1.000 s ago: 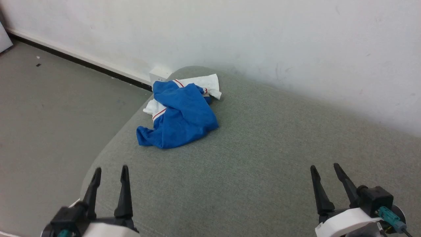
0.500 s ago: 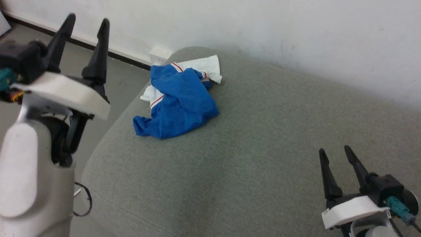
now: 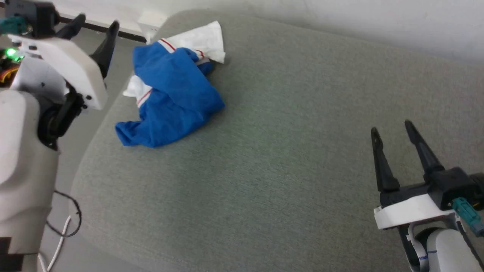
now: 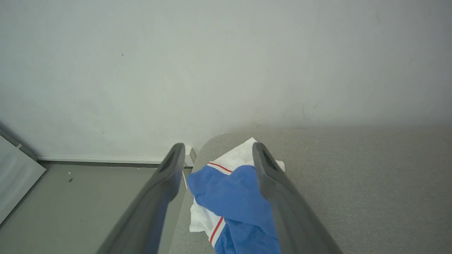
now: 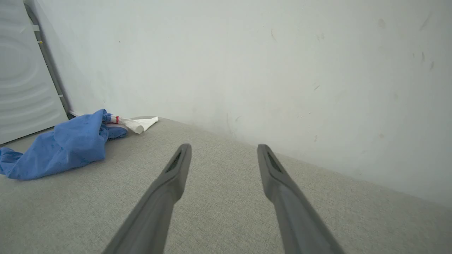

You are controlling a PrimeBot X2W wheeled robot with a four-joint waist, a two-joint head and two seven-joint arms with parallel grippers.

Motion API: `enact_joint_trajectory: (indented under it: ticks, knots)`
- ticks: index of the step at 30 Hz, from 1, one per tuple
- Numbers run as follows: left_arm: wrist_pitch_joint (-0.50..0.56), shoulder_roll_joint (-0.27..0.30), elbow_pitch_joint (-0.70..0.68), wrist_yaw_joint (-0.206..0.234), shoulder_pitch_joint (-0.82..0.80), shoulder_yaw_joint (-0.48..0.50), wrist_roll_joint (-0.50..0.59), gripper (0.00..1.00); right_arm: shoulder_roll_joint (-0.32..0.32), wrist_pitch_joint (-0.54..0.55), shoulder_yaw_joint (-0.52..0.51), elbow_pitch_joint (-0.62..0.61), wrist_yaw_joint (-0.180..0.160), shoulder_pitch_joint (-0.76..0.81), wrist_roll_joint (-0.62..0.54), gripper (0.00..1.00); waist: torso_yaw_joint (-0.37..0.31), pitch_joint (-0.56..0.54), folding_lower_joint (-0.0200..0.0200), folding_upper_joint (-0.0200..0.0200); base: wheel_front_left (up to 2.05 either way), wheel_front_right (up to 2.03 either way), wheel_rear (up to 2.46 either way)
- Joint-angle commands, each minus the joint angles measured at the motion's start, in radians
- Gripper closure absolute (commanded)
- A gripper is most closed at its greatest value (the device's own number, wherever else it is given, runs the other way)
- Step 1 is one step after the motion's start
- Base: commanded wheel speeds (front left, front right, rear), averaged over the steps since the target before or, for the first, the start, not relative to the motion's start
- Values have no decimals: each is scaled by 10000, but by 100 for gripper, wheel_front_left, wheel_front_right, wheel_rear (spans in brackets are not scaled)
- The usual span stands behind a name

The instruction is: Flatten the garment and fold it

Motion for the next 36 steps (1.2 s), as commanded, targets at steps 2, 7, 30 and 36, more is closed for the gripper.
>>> enact_joint_trajectory:
  ticks: [2, 7, 30, 36]
  knots:
    - [8, 304, 425, -63, -211, -210, -356, 0, 5, 160, -1, -278, -7, -230, -190, 0, -904, 1134, -2, 0, 0, 0, 0]
    - [-195, 619, 1090, -64, -446, -665, -1198, 0, 5, 477, -58, -846, -7, -360, -477, 0, -1313, 1917, -2, 0, 0, 0, 0]
    - [2971, 775, 4182, 35, -1007, -1920, -3525, 100, 5, 812, -199, -1623, -7, -596, -646, 0, -2287, 3102, -2, 0, 0, 0, 0]
    - [2422, 914, 4150, 3, -1160, -1650, -3734, 100, 5, 649, -206, -1377, -7, -601, -462, 0, -2282, 2630, -2, 0, 0, 0, 0]
